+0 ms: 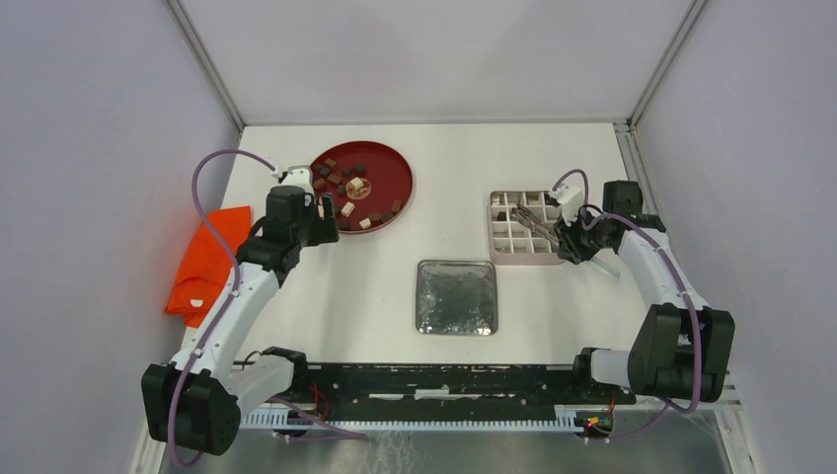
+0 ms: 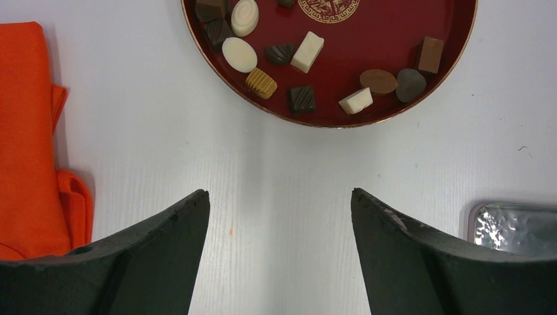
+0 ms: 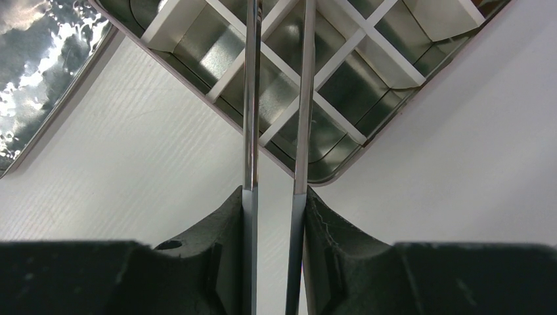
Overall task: Pack the chocolate
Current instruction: Place the fake chocolate in the packing box.
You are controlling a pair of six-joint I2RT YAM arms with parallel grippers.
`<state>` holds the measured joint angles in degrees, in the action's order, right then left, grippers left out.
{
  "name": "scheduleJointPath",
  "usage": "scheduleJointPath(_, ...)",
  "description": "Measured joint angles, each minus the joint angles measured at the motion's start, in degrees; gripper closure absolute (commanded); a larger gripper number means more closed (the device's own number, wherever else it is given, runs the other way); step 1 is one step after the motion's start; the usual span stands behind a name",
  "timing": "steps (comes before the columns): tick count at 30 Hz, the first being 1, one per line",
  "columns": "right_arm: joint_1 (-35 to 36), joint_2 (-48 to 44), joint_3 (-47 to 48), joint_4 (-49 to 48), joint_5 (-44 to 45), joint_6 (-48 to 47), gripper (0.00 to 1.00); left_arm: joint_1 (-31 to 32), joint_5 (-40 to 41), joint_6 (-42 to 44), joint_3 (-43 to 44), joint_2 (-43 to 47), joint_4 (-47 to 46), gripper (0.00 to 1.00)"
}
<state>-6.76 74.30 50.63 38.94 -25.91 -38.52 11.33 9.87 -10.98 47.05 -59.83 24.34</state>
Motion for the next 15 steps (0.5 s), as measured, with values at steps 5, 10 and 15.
scheduleJointPath(5,0.00,0.87,0.00,0.00,0.00,0.02,0.70,0.00,0.00,0.00,0.00,0.00,0.00,0.15)
scheduleJointPath(10,0.00,0.87,0.02,0.00,0.00,0.02,0.67,-0.02,0.00,0.00,-0.11,0.00,0.00,0.15)
scheduleJointPath(15,0.00,0.87,0.02,0.00,0.02,0.02,0.64,-0.02,0.00,0.00,-0.15,0.00,0.00,0.15)
